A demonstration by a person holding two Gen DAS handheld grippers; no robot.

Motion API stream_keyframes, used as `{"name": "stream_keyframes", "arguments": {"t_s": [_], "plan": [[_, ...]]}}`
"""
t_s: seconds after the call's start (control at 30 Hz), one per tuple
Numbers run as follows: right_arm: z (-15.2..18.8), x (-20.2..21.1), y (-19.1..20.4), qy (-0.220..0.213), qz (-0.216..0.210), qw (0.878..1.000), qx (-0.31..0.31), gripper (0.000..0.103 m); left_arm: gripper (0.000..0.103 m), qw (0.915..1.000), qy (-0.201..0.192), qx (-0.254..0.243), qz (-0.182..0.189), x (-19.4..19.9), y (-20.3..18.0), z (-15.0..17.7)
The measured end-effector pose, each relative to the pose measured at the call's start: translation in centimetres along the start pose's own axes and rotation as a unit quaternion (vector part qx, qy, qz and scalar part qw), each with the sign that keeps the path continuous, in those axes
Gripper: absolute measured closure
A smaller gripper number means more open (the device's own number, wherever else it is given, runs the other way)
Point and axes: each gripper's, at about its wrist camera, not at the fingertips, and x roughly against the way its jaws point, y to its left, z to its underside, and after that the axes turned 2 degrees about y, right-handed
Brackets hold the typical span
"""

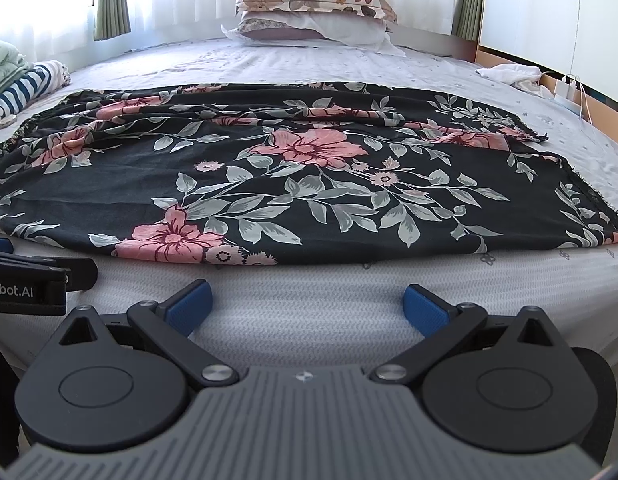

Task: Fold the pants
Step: 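Grasp the waistband with the left gripper while the right gripper grasps the lace hem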

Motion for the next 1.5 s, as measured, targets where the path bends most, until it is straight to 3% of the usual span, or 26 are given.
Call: {"name": "stream_keyframes", "arguments": {"t_s": [0.33, 0.47, 0.57, 0.67, 0.77, 0.9, 1.0, 1.2, 1.3, 1.4, 1.47, 1.5], "plan": [[-0.9, 0.7, -1.2, 0.013, -0.025, 1.0, -0.008, 0.0, 0.001, 1.0, -0.005, -0.003, -0.002, 1.0, 0.9, -0.7], [-1.8, 1.7, -3.5, 0.0, -0.026, 0.999, -0.04, 0.0, 0.003, 0.9993, -0.037, 0.006, -0.005, 2.4, 3.5, -2.0], [-2.5, 2.3, -5.8, -0.025, 0.003, 0.998, -0.06, 0.0, 0.003, 0.9971, -0.051, 0.05, -0.025, 2.7, 7.0, -3.5], [-3.4, 2.3, -8.7, -0.034, 0.044, 0.995, -0.085, 0.001, 0.003, 0.9888, -0.067, 0.111, -0.075, 2.7, 11.7, -4.8], [-3.9, 2.0, -11.9, -0.04, 0.08, 0.99, -0.112, 0.003, 0.003, 0.9723, -0.083, 0.177, -0.128, 2.2, 16.8, -5.8], [-4.1, 1.2, -16.1, -0.037, 0.126, 0.981, -0.142, 0.004, 0.003, 0.9538, -0.067, 0.239, -0.168, 0.5, 22.2, -6.6], [-4.0, 0.5, -18.9, -0.029, 0.157, 0.973, -0.168, 0.006, 0.005, 0.9442, -0.06, 0.259, -0.194, -1.2, 24.2, -6.7], [-3.4, -0.6, -23.5, -0.019, 0.211, 0.955, -0.209, 0.009, 0.007, 0.9356, -0.043, 0.27, -0.223, -3.7, 24.8, -6.5], [-3.2, -1.2, -25.4, -0.016, 0.222, 0.948, -0.229, 0.012, 0.026, 0.9328, -0.035, 0.274, -0.231, -4.8, 24.9, -6.4], [-3.1, -1.9, -26.7, -0.015, 0.225, 0.942, -0.247, 0.018, 0.034, 0.9319, -0.043, 0.26, -0.249, -5.3, 24.4, -6.4], [-3.2, -2.3, -27.2, -0.021, 0.225, 0.942, -0.249, 0.021, 0.049, 0.9336, -0.05, 0.251, -0.251, -5.5, 24.0, -6.5], [-3.3, -2.6, -27.3, -0.023, 0.225, 0.942, -0.247, 0.022, 0.051, 0.9336, -0.054, 0.251, -0.25, -5.6, 23.9, -6.6]]}}
